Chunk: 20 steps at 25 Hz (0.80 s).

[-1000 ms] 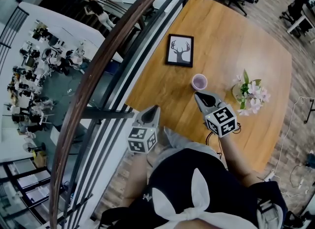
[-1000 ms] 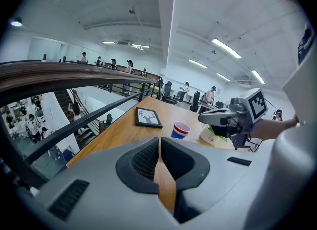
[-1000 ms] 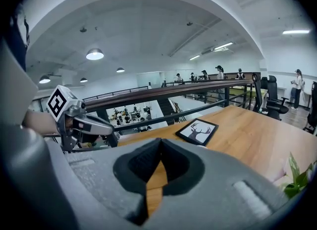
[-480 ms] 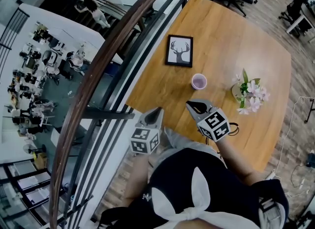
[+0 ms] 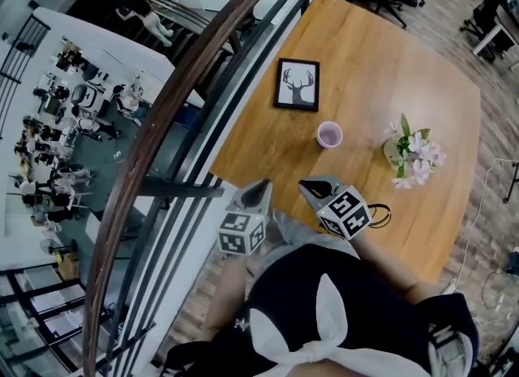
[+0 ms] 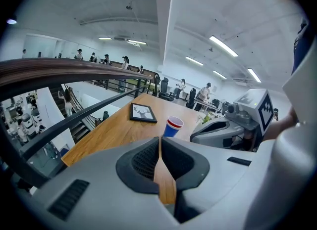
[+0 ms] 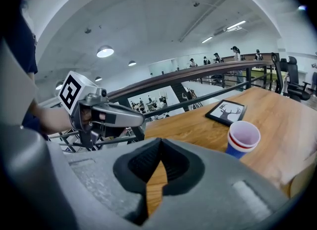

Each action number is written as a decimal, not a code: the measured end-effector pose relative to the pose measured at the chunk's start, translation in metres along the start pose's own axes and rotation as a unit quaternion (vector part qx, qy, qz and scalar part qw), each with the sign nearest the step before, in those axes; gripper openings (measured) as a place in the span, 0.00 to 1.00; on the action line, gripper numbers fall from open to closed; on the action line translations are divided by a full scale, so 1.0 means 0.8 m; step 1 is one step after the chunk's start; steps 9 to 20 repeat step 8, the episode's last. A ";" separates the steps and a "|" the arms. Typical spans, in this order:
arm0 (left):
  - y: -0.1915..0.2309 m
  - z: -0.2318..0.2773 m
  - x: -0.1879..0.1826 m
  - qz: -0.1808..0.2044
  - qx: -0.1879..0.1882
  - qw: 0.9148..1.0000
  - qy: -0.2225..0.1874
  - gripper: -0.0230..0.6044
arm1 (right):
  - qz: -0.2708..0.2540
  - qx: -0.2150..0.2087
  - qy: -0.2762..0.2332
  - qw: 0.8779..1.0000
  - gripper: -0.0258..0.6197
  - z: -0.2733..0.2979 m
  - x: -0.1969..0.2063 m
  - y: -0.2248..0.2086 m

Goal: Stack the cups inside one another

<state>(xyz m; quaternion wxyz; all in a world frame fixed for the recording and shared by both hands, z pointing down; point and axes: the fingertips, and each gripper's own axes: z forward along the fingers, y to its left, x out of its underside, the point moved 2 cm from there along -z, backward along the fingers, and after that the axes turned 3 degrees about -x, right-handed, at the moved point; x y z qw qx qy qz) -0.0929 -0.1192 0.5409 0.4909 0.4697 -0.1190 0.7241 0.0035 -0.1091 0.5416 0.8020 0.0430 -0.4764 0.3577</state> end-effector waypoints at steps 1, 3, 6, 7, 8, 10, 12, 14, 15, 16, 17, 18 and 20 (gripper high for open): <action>0.000 0.000 0.001 0.000 0.000 1.000 0.000 0.09 | 0.002 -0.001 0.002 1.000 0.04 0.001 0.002 0.001; -0.001 0.000 0.003 0.000 0.002 1.000 0.002 0.09 | 0.004 -0.003 0.005 1.000 0.04 0.002 0.004 0.004; -0.004 0.002 0.005 0.000 0.005 1.000 0.005 0.09 | 0.010 -0.004 0.008 1.000 0.04 0.002 0.008 0.004; -0.005 0.003 0.005 0.000 0.005 1.000 0.006 0.09 | 0.012 -0.004 0.009 1.000 0.04 0.001 0.009 0.004; -0.005 0.004 0.006 0.000 0.006 1.000 0.006 0.09 | 0.014 -0.004 0.009 1.000 0.04 0.001 0.010 0.003; -0.005 0.004 0.006 0.000 0.006 1.000 0.006 0.09 | 0.014 -0.004 0.009 1.000 0.04 0.001 0.010 0.003; -0.005 0.004 0.006 0.000 0.006 1.000 0.006 0.09 | 0.014 -0.004 0.009 1.000 0.04 0.001 0.010 0.003; -0.005 0.004 0.006 0.000 0.006 1.000 0.006 0.09 | 0.014 -0.004 0.009 1.000 0.04 0.001 0.010 0.003; -0.005 0.004 0.006 0.000 0.006 1.000 0.006 0.09 | 0.014 -0.004 0.009 1.000 0.04 0.001 0.010 0.003; -0.005 0.004 0.006 0.000 0.006 1.000 0.006 0.09 | 0.014 -0.004 0.009 1.000 0.04 0.001 0.010 0.003; -0.005 0.004 0.006 0.000 0.006 1.000 0.006 0.09 | 0.014 -0.004 0.009 1.000 0.04 0.001 0.010 0.003; -0.005 0.004 0.006 0.000 0.006 1.000 0.006 0.09 | 0.014 -0.004 0.009 1.000 0.04 0.001 0.010 0.003; -0.005 0.004 0.006 0.000 0.006 1.000 0.006 0.09 | 0.014 -0.004 0.009 1.000 0.04 0.001 0.010 0.003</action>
